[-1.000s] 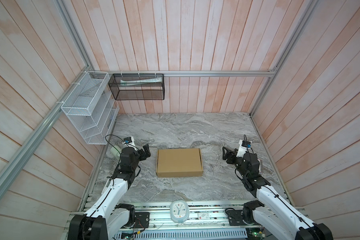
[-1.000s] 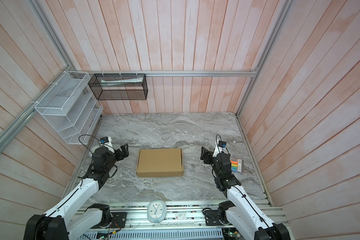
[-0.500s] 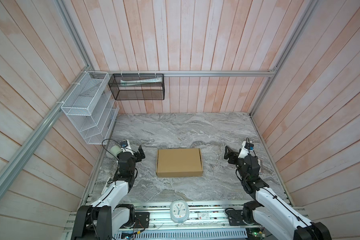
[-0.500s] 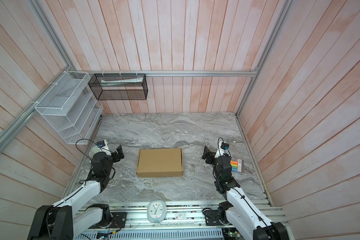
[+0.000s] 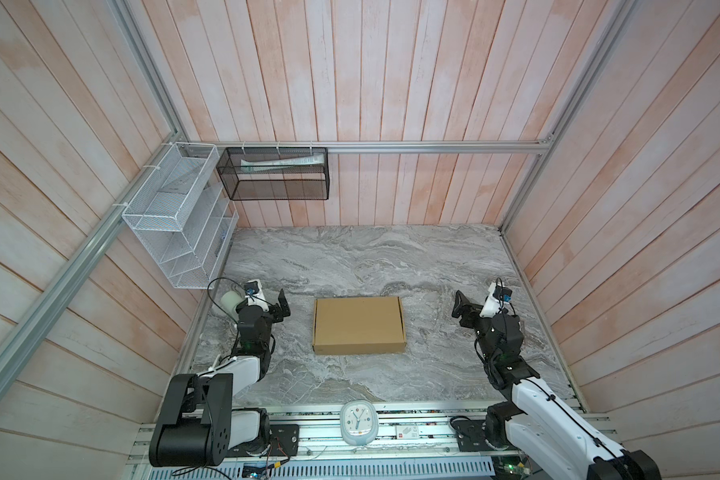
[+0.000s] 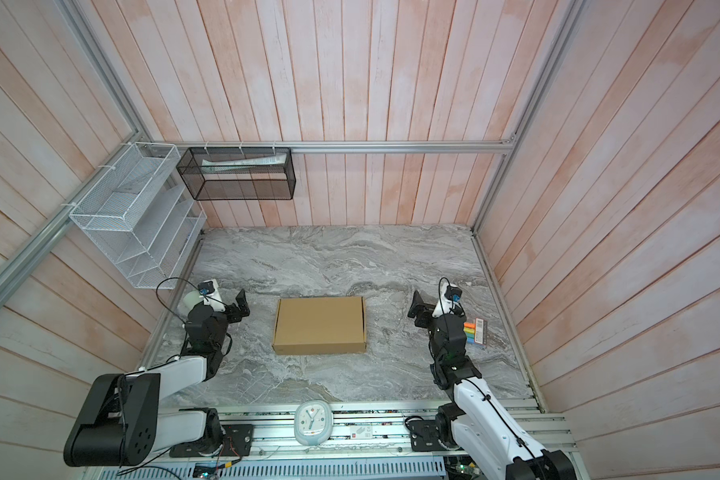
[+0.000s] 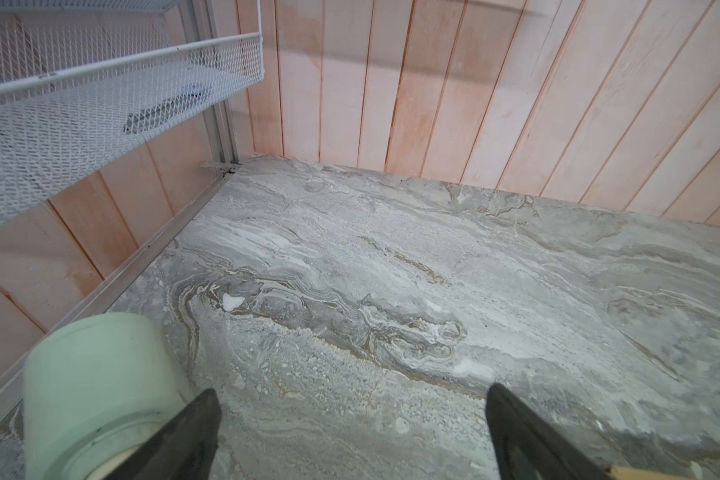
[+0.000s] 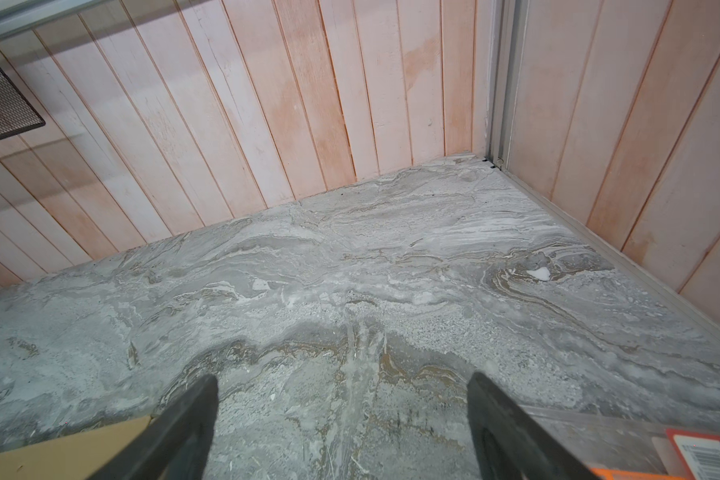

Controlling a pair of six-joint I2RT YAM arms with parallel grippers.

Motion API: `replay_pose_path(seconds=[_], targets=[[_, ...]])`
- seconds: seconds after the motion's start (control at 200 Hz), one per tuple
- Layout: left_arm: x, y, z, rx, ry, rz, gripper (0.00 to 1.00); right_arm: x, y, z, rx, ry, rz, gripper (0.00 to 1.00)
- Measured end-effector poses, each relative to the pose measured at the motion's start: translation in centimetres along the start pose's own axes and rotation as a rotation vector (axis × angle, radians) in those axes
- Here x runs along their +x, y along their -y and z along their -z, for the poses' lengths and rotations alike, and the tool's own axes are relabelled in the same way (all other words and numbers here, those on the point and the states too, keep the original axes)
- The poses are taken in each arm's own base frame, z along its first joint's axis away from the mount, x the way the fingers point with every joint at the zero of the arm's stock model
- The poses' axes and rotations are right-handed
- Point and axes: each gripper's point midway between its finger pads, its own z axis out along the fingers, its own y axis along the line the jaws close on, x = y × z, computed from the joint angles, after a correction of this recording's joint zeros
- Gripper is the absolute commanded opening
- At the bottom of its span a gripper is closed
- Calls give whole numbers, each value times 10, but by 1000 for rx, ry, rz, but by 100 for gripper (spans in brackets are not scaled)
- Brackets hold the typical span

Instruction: Fold the paper box

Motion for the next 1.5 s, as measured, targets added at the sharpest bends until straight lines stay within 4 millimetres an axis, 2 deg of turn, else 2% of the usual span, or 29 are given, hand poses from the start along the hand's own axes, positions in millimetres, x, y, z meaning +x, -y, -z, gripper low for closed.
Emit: replay_pose_path(seconds=[0.285,0.605,0.92,1.14,1.405,1.5], targets=[[-3,3,-7,38,39,-32,100,-9,10,3,33,42,34,96],[2,8,-14,70,59,-50,100,-13,33,4,113,66,73,98],[4,9,-16,84,76,-59,100,6,64,4,207,46,100,98],[5,11,-16,96,74,-60,100,17,74,-5,239,15,133,98],[5,11,-16,95,72,-61,100,42,84,-19,263,-75,177,98],[6,10,-17,94,68,-64,100,45,86,-26,268,-90,190,98]])
